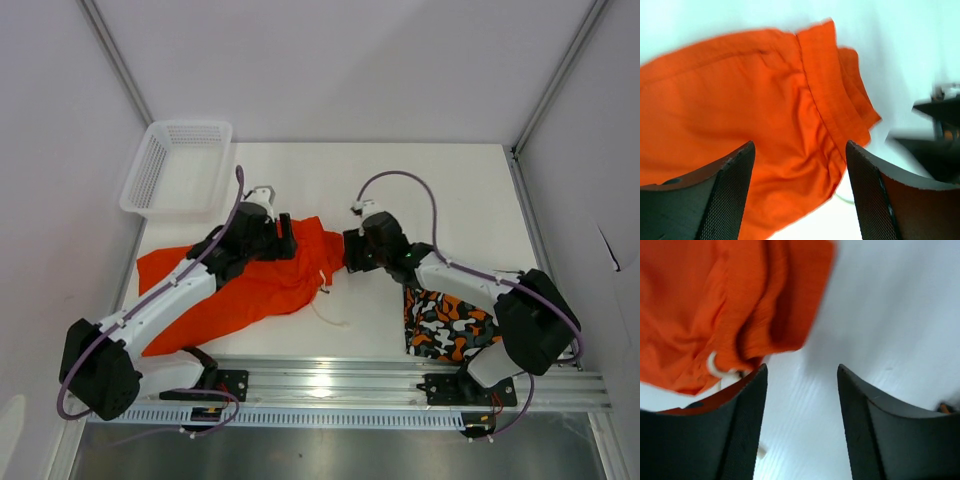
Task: Fold and stack the shorts
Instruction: Fold the shorts
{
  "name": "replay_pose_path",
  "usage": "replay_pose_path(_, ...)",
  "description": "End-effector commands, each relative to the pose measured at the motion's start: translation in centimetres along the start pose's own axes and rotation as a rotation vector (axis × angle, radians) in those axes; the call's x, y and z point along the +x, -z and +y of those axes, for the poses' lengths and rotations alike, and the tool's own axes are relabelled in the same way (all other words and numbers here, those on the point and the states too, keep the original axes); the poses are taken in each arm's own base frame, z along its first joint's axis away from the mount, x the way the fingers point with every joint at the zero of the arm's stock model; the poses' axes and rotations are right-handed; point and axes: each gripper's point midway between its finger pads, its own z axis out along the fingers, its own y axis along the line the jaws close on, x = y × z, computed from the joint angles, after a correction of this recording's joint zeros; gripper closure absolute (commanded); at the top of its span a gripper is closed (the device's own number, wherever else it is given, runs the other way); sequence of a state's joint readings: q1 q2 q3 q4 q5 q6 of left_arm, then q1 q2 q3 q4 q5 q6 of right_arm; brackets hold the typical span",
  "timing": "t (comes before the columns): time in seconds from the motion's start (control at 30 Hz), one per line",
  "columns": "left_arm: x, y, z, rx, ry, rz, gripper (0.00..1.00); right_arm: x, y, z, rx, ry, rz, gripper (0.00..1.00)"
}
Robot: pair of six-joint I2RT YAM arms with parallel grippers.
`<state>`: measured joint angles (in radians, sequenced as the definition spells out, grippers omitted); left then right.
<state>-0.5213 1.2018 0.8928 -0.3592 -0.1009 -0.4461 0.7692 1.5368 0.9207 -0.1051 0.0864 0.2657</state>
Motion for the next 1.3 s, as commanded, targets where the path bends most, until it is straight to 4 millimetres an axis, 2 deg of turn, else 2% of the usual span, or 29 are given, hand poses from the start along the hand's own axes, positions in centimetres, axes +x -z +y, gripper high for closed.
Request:
replay_pose_path(0.0,2.7,0.9,-1.5,0.041,-0.016,0.037,0.24,-4.6,1.3,-2.0,-0.049,-0.179,-0.158,0.44)
replay_pose_path(0.03,3.5,0.9,-1.6,0.039,-0.022,0.049,0.25,-4.6,0.9,-1.8,-0.088,-0.190,-0.142,0.53)
replay_pose_path(0.07,4.4,1.0,-2.4,0.055,-0.041,0.066,0.25,-4.8,0.6,-2.5,-0.079,-0.211,-0.141,0.61)
replay_pose_path(0.1,4.9,1.0,-2.7,0.057,-0.042,0.074,0.25,-4.8,0.3,-2.7,-0.076,-0.214,-0.134,0.75)
replay_pose_path(0.23,7.8,0.3,-2.4,0.011,-0.079,0.130,0.26,-4.3,-1.9,-2.3,-0.088,-0.216,-0.090,0.86)
replay_pose_path(0.3,9.5,-0.2,-2.0,-0.014,-0.091,0.167,0.28,-3.4,-3.3,-1.9,-0.088,-0.208,-0.055,0.88)
replay_pose_path(0.37,10.3,-0.5,-1.6,-0.044,-0.097,0.180,0.32,-2.2,-4.5,-1.9,-0.071,-0.197,-0.017,0.89)
replay_pose_path(0.43,10.9,-0.6,-1.1,-0.070,-0.106,0.187,0.35,-2.0,-4.9,-1.3,-0.076,-0.180,-0.007,0.90)
replay_pose_path(0.57,11.6,-1.6,-0.2,-0.142,-0.136,0.206,0.40,-1.7,-4.8,-0.7,-0.075,-0.159,-0.015,0.91)
replay_pose_path(0.7,12.1,-2.8,-0.3,-0.159,-0.159,0.216,0.46,-1.4,-4.7,-0.2,-0.078,-0.133,-0.022,0.91)
replay_pose_path(0.9,12.5,-3.6,-1.6,-0.142,-0.191,0.223,0.50,-1.1,-4.7,-0.1,-0.068,-0.109,-0.022,0.92)
replay_pose_path(1.07,12.8,-4.4,-2.0,-0.141,-0.197,0.220,0.52,0.0,-4.9,1.4,-0.093,-0.077,0.007,0.93)
replay_pose_path(1.27,12.0,-4.6,-3.0,-0.118,-0.190,0.185,0.53,1.5,-4.4,3.9,-0.165,-0.063,0.019,0.95)
